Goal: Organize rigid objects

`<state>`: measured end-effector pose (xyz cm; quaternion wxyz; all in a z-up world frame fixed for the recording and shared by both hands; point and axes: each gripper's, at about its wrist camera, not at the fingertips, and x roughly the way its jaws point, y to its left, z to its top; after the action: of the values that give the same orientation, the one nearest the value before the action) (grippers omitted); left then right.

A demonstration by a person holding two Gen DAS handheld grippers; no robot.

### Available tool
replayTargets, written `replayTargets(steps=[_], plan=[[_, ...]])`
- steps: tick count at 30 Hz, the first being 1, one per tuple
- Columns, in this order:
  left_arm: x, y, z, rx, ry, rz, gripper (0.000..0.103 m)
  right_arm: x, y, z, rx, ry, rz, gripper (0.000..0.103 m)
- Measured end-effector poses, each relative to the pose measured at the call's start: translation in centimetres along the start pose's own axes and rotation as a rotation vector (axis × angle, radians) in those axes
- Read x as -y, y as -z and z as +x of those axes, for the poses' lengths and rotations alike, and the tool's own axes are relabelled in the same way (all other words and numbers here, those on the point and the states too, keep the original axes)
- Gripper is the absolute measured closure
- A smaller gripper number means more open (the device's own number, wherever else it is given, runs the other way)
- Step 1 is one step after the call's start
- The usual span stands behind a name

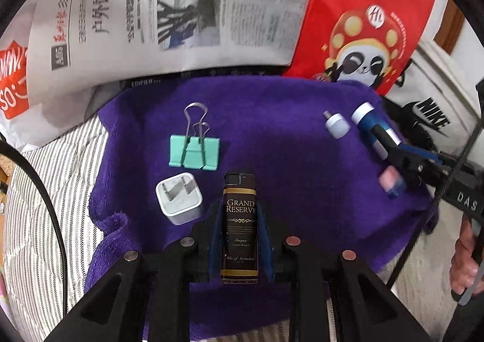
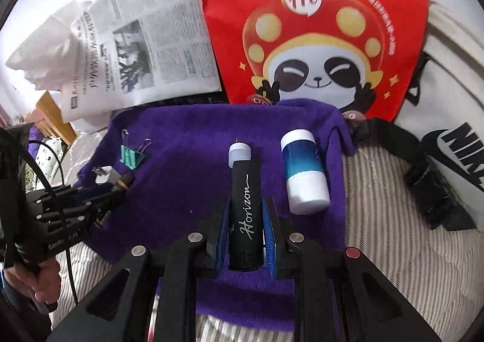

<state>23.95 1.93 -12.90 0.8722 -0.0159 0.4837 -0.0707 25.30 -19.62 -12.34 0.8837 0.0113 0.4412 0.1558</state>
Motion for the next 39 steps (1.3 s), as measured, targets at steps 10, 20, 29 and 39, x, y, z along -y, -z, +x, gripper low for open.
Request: replayTargets(steps=[10, 20, 29, 39], plan=[[-0.8, 0.5, 0.8, -0.014, 0.002, -0.005, 0.080, -1.1, -0.2, 3.4, -0.069, 0.031, -0.020, 0.082], [-1.3, 0.5, 0.4, -0.028, 0.037, -0.038, 0.079, -1.6, 0.2, 4.6, -0.087, 0.054, -0.037, 0.081], [-0.2, 1.0, -1.2, -0.033, 0.021, -0.008, 0.071, -2.2, 0.6, 5.1, -0.086, -0.002, -0.078, 0.072], [0.7, 2.1, -4.7, -0.003, 0.012, -0.001, 0.071, -1.9, 1.8, -0.7, -0.016, 0.000, -0.060, 0.060]])
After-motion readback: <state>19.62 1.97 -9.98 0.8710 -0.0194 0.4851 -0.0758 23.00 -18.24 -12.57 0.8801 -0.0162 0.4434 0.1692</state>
